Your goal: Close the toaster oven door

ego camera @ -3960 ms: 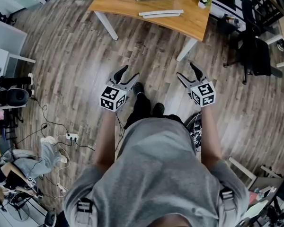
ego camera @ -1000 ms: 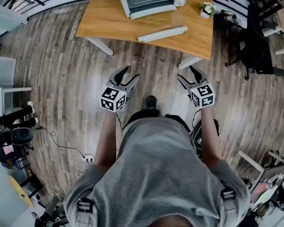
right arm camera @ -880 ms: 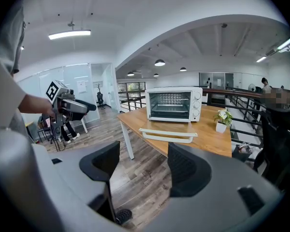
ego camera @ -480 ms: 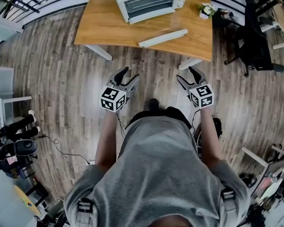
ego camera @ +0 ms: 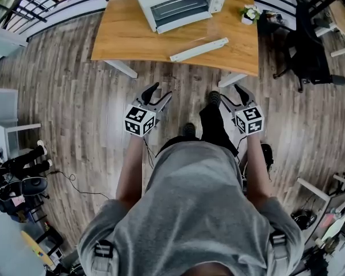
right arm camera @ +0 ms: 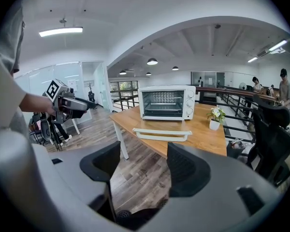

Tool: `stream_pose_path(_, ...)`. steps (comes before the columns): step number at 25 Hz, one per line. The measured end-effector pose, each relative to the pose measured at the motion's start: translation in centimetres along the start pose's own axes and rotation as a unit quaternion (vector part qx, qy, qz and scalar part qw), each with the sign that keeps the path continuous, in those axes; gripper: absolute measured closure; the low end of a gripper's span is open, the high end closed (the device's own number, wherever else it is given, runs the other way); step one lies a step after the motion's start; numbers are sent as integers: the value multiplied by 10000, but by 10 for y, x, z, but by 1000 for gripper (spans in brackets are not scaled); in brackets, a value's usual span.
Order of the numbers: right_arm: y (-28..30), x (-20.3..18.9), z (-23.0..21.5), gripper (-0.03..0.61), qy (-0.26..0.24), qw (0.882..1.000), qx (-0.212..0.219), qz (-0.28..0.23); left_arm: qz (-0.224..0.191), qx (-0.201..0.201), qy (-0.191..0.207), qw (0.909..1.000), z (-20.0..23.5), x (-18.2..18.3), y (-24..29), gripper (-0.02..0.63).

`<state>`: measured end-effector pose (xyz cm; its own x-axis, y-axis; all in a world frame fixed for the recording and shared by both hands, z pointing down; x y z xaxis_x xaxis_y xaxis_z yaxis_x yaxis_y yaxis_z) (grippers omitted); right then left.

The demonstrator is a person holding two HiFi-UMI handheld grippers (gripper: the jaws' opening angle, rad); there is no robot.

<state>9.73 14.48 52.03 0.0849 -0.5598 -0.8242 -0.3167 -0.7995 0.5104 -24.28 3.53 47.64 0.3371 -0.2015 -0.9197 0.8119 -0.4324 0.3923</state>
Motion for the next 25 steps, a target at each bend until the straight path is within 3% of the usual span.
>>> stream_pose_path(14, 40, 21, -22, 264, -141, 9996, 179, 150, 90, 138, -229, 9996, 27, 0, 25, 354)
stream_pose_path(25, 72, 57, -90, 265, 16, 9997, 212, 152, 344, 268, -308, 9986, 45, 16, 78, 354)
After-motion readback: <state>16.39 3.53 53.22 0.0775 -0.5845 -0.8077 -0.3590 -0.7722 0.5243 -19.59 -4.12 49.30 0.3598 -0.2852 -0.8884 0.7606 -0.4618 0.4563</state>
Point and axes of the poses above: the fingertips, and each gripper's own axes: y forward along the fingers, z to its left, x out of its top, the point moved 9 cm from there along -y, backward along the fingers, and after that the axes turned 11 degrees about y, right-handed, at the moved point
